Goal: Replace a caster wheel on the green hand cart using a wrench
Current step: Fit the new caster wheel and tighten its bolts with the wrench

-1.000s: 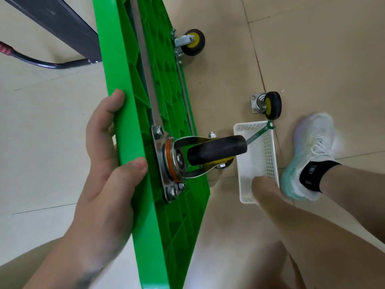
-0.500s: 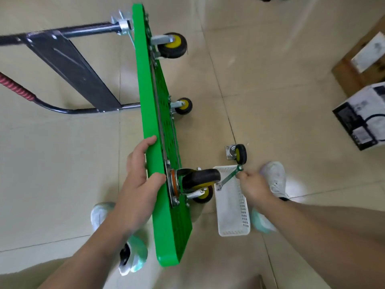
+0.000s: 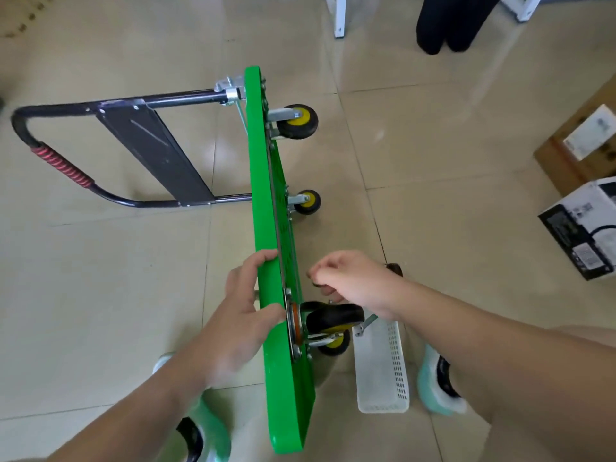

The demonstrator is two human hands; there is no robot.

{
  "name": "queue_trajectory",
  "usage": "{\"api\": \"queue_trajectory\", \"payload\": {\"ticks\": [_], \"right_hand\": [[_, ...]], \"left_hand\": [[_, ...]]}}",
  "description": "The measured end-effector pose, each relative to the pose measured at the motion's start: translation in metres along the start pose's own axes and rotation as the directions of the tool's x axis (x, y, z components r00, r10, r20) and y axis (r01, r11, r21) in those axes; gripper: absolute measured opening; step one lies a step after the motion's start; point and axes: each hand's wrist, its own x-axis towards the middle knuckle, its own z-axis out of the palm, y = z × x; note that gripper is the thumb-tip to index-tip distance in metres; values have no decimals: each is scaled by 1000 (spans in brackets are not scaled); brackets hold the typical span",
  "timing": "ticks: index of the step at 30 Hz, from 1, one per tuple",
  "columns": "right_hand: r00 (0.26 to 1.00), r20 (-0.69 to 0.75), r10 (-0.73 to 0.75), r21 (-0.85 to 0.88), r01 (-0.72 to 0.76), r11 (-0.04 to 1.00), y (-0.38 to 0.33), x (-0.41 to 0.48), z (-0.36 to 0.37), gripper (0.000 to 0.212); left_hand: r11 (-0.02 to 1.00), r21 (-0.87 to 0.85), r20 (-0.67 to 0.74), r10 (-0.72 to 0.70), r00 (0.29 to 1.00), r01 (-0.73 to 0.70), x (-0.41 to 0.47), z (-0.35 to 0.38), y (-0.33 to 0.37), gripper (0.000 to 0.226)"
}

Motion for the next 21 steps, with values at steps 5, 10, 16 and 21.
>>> {"api": "queue_trajectory", "payload": {"ticks": [5, 10, 16, 21], "right_hand": [[1000, 22, 20, -122, -18, 992, 10, 31, 18, 21], [998, 48, 51, -130, -44, 991, 15, 41, 22, 23], [992, 87, 88, -129, -76, 989, 14, 44, 26, 13], [986, 111, 122, -124, -108, 986, 16, 47, 25, 10]], "left_hand": [[998, 53, -5, 36, 999, -36, 0, 0, -3, 76], [991, 127, 29, 42, 999, -45, -4, 0, -2, 77], [982, 175, 54, 60, 997, -68, -5, -4, -3, 79], [963, 262, 82, 49, 995, -69, -5, -6, -5, 82]]}}
